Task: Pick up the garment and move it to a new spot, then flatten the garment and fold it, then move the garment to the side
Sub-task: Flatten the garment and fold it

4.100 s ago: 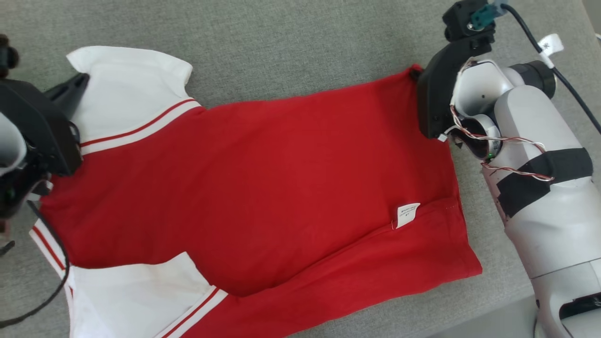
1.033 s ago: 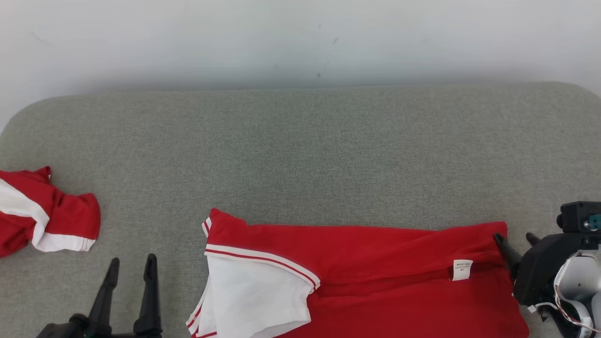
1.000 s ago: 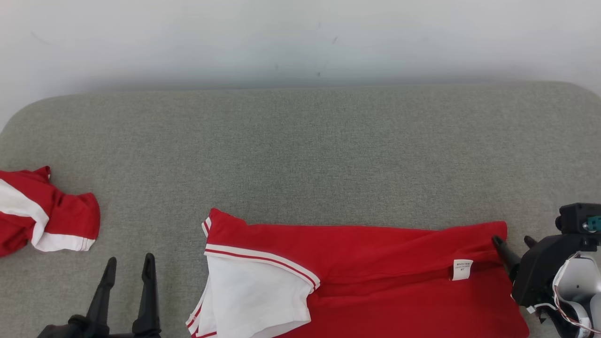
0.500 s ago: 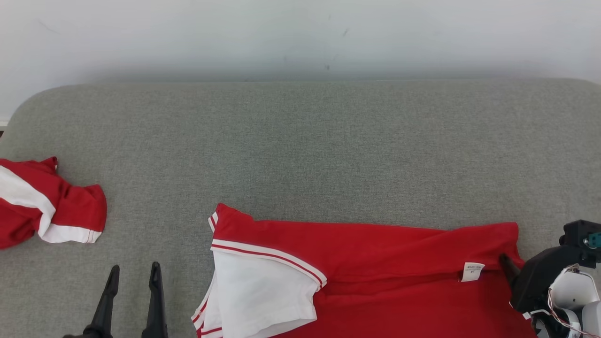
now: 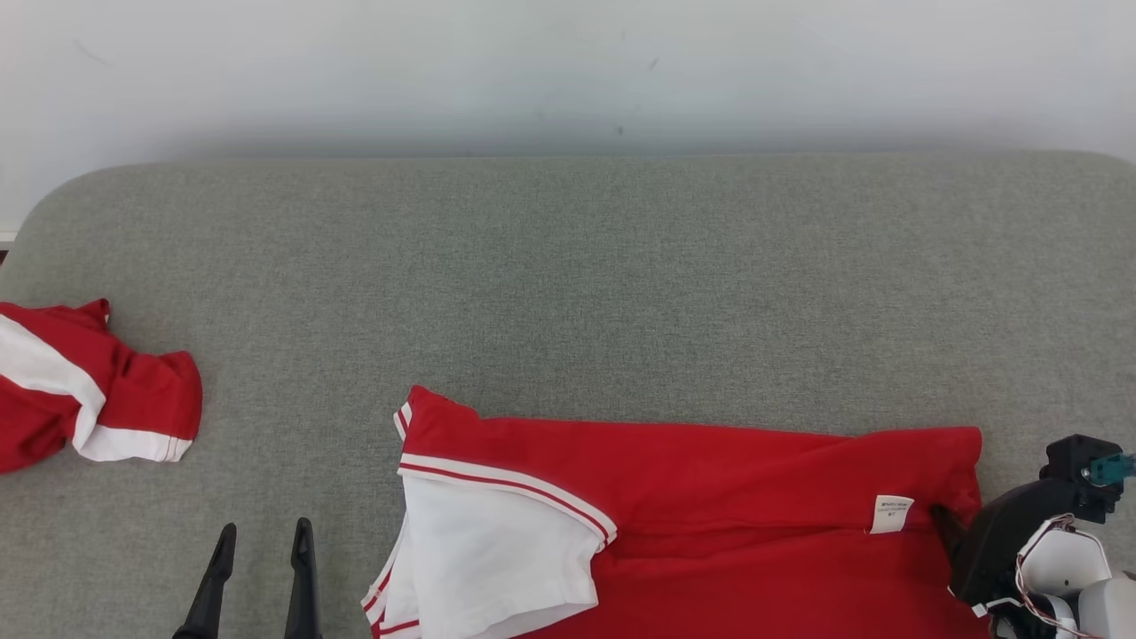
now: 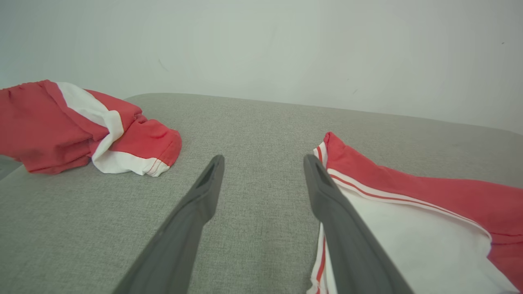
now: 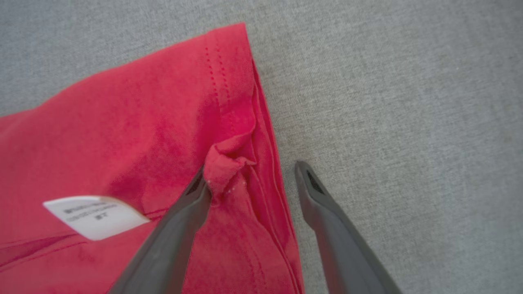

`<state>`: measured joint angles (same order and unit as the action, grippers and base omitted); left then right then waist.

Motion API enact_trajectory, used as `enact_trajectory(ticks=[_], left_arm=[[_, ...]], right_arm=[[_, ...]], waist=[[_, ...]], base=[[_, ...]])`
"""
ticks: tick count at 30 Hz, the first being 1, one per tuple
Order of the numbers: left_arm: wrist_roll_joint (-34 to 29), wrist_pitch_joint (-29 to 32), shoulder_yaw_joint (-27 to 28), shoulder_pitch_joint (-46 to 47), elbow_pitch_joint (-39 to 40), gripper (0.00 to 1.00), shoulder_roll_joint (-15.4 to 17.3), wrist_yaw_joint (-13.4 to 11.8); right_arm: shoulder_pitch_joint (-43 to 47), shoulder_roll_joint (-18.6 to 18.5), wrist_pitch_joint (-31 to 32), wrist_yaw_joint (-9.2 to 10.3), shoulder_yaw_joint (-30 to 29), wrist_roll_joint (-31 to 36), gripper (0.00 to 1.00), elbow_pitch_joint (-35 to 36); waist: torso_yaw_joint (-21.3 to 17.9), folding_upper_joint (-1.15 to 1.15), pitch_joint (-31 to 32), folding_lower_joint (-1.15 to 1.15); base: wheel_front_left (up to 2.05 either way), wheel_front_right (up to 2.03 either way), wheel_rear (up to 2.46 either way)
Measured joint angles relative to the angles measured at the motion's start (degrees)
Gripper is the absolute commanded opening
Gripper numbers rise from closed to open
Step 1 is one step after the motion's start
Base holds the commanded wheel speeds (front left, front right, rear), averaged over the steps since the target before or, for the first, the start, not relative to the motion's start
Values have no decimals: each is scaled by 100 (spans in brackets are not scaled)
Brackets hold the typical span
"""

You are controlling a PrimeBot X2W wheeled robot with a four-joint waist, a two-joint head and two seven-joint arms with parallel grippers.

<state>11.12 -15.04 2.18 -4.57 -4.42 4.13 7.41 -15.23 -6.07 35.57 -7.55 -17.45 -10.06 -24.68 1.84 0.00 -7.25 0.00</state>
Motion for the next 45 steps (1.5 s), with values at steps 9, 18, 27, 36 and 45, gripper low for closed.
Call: enact_trajectory(ticks=[9,18,27,36,45], left_arm=[[111,0,-68,2,-42,100,66,0],[149,0,-63,52,-67,100,65,1],[151,0,-79,54,-99,100,15,1],[152,0,-89,37,-55,100,-24,1],[151,0,-96,29,-42,100,-46,1]], right_arm=[[-122,11,-82,0,80,-85,0,-250],[-258,-199,-385,-2,35,0,0,-307],[-160,-733,-265,-1,-505,221,0,65],[410,-892,288,-1,-1033,632,0,954],[666,-579,978,0,-67,487,0,2347]], waist=[[3,0,6,0],[73,0,-36,0],[159,0,12,0],[193,0,19,0],[148,0,81,0]], base=[[0,0,0],[0,0,0],[0,0,0],[0,0,0],[0,0,0]])
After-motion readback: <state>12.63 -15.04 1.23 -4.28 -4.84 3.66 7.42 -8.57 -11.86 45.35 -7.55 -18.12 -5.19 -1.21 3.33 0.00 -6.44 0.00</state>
